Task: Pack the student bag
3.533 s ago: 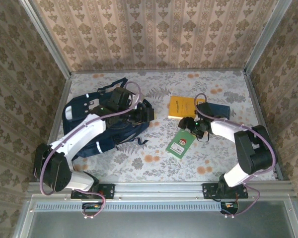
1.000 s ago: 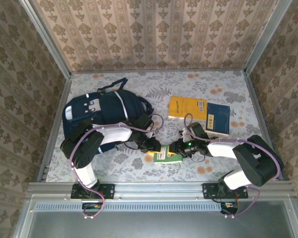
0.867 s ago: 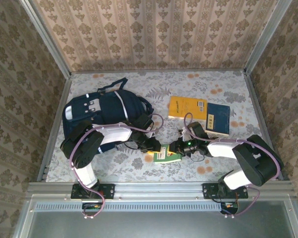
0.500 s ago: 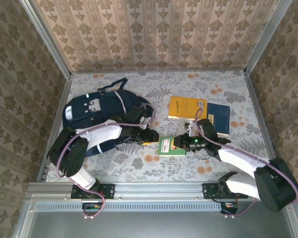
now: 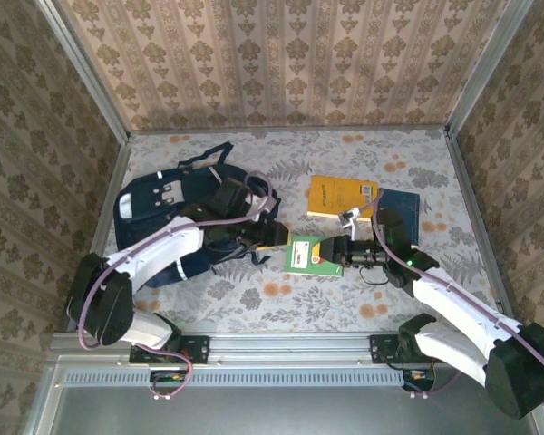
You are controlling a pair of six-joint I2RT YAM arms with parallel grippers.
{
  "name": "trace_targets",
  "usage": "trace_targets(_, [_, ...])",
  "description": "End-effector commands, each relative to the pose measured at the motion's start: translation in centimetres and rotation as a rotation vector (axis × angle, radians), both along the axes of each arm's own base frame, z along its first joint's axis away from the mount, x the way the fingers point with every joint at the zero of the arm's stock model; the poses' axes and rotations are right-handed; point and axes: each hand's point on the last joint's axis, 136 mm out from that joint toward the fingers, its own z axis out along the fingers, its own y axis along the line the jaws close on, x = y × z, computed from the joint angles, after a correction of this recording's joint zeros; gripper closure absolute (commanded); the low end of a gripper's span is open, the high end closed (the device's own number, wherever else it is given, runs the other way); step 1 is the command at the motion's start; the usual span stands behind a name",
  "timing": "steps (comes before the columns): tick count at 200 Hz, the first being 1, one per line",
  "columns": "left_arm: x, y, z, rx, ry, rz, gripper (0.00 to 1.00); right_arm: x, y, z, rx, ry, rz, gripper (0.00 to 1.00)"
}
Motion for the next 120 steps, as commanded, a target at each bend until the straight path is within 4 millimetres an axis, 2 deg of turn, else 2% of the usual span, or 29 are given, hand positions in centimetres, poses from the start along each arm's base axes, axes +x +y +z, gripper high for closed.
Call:
trace_targets(1, [3.4,2.3,2.5,0.051,-0.105,0.093,0.35,0.9,-1.1,0.9,-0.054,-0.030,-0.062,1.00])
trace_targets(35, [9.7,5.6,4.1,0.105,-0.148,0.303,0.35,2.1,-3.1,-0.4,-0.169,-0.024,-0.185,1.00])
trace_targets(39, [10.8,6.7,4.2,0.117,-0.152,0.344,0.35,2.2,-3.3,-0.6,-0.180,-0.021,-0.198,1.00])
trace_targets(71, [15.8,10.3,4.3,0.167,-0.153,0.474,0.36,2.0,-3.2,-1.0,-0.175,-0.016,-0.187,1.00])
trace_targets(90, [17.8,12.3,3.5,0.198,-0.135,0.540,0.36,2.0,-3.0,-1.0,-0.163,-0.024,-0.174,1.00])
trace_targets(120, [19.5,13.6,1.8,0.229,-0.097,0.579,0.38,2.1,-3.3,-1.6,-0.190,-0.026,-0.183,1.00])
